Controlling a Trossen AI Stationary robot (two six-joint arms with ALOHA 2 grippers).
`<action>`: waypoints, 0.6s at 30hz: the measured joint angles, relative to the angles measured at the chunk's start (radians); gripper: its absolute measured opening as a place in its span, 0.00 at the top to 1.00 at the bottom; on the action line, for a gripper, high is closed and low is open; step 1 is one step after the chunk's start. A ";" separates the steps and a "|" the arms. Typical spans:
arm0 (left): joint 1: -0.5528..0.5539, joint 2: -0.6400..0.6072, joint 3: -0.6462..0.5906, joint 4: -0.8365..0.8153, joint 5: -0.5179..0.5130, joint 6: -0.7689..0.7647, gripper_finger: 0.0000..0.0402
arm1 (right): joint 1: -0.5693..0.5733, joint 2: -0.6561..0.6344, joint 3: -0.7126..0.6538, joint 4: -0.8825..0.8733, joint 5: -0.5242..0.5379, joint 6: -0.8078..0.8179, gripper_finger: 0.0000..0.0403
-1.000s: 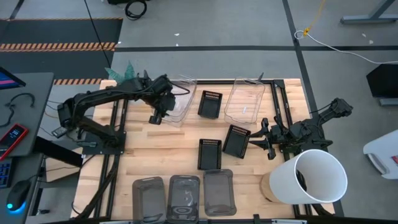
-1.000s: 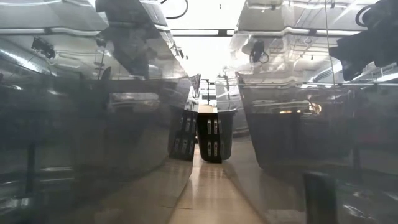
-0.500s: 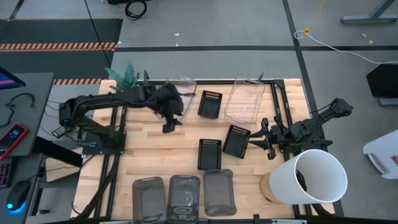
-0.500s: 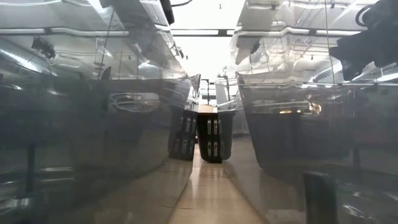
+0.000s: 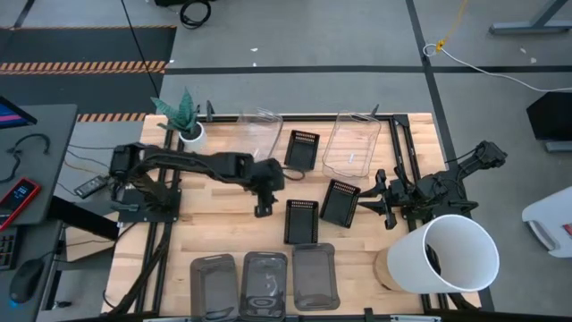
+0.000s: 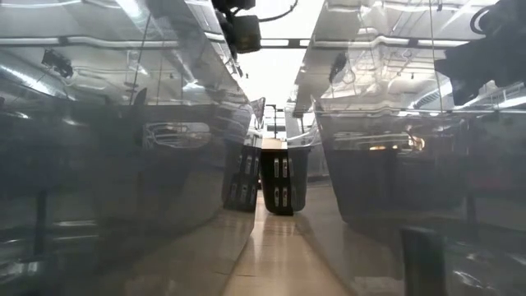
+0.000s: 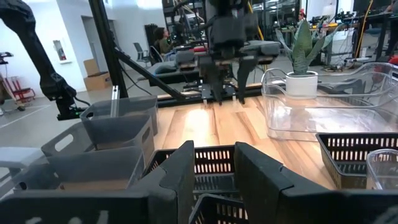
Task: Stack baskets by color
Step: Stack the bottom black bin on top of the top black bin
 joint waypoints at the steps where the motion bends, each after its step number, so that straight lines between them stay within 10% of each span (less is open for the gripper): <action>1: -0.005 0.020 0.022 -0.004 -0.008 0.000 0.58 | 0.000 0.000 0.000 -0.001 0.000 0.000 0.70; 18: -0.025 0.347 0.359 -0.081 -0.087 0.065 0.56 | 0.000 0.000 0.000 0.008 0.000 0.000 0.70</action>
